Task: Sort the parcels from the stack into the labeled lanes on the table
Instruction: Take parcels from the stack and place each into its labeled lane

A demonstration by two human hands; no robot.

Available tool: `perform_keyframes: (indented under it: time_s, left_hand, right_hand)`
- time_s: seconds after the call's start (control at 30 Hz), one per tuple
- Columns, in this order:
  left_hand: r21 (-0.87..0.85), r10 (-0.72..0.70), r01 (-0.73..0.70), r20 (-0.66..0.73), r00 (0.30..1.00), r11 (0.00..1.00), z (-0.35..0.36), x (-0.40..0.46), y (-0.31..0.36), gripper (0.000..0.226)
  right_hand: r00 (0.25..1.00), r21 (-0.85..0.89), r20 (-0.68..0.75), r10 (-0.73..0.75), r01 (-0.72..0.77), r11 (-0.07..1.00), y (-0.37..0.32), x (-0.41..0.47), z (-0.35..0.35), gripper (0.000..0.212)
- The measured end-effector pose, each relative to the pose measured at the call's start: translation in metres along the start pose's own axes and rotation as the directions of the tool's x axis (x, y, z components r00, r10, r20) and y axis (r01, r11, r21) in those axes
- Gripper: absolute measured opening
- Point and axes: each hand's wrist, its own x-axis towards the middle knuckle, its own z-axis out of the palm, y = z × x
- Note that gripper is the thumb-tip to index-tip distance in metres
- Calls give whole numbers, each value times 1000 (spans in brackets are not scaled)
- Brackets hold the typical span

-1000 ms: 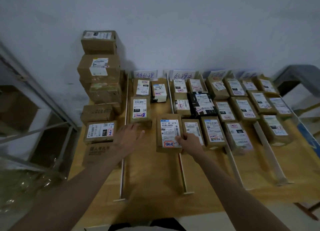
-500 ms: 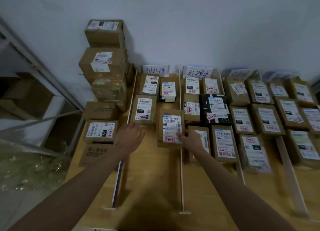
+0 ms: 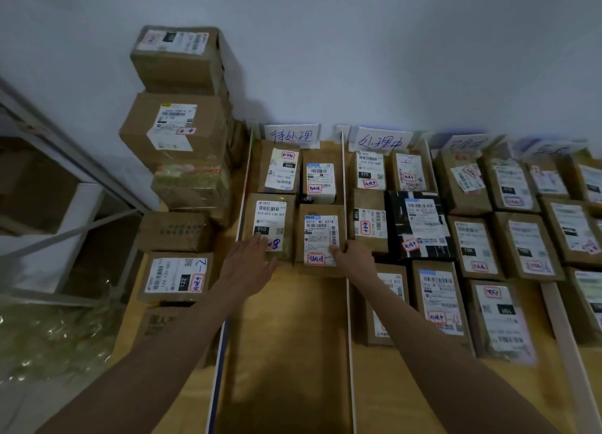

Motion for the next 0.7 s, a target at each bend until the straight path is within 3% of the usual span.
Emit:
perform_keyframes:
  time_s: [0.4,0.6,0.7]
  left_hand:
    - [-7,20,-20,-34,999,1000,21,5,-10,54]
    - [-7,37,-38,-41,998,999,26,4,-14,56]
    - [-23,29,-30,-48,998,999,29,4,-14,57]
  right_hand:
    - [995,-65,-76,60,-65,996,-13,28,25,31]
    - [976,-214,-165,-143,107,971,-11,10,40,63]
    - [959,-377,-142,-247,178,909,-4,3,50,62]
